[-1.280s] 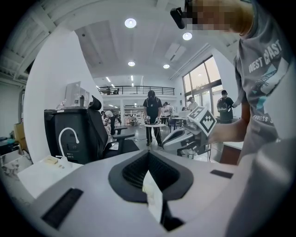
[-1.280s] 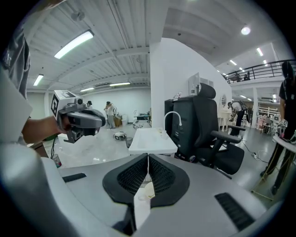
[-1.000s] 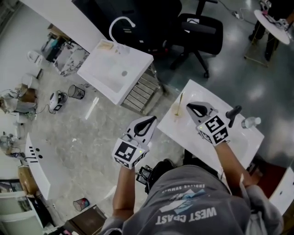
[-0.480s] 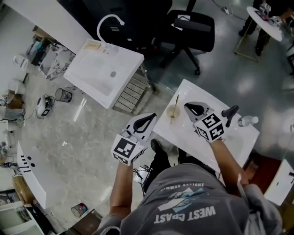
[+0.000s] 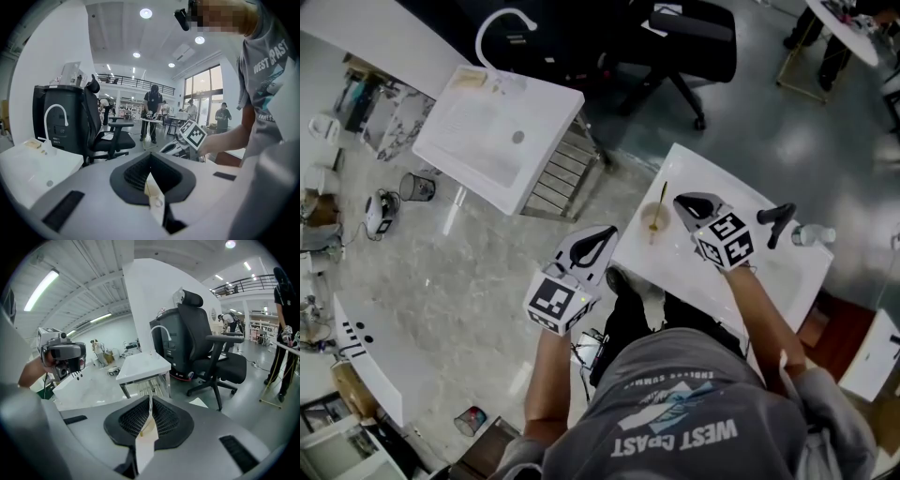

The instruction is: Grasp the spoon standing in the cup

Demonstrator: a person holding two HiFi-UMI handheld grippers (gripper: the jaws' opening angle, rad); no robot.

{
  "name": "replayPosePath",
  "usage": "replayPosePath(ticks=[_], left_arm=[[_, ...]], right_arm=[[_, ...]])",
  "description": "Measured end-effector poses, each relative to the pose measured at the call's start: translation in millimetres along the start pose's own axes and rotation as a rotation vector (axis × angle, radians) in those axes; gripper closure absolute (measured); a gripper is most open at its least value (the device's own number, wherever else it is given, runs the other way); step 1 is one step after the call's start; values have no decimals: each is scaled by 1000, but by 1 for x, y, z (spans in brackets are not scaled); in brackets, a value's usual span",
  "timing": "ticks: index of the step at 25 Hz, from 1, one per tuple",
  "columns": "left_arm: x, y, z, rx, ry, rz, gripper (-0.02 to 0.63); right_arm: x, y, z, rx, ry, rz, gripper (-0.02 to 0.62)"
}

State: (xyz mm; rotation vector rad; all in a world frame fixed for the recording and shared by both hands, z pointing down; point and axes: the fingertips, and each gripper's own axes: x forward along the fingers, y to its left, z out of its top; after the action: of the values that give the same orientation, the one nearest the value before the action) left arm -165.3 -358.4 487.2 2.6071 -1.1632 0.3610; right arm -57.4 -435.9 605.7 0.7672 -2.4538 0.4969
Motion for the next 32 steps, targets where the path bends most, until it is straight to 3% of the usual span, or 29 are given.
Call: replayPosePath(ticks=[12,18,32], left_arm=[[11,15,-30,-57,37,-25,604],[13,24,-39,-81,49,-24,604],[19,34,-53,-109,68,-21,604]], right_arm=[[44,-12,-40,90,91,41,558],[61,-14,-54,142,136,61,472],[83,-20,-62,171,164,87,460]])
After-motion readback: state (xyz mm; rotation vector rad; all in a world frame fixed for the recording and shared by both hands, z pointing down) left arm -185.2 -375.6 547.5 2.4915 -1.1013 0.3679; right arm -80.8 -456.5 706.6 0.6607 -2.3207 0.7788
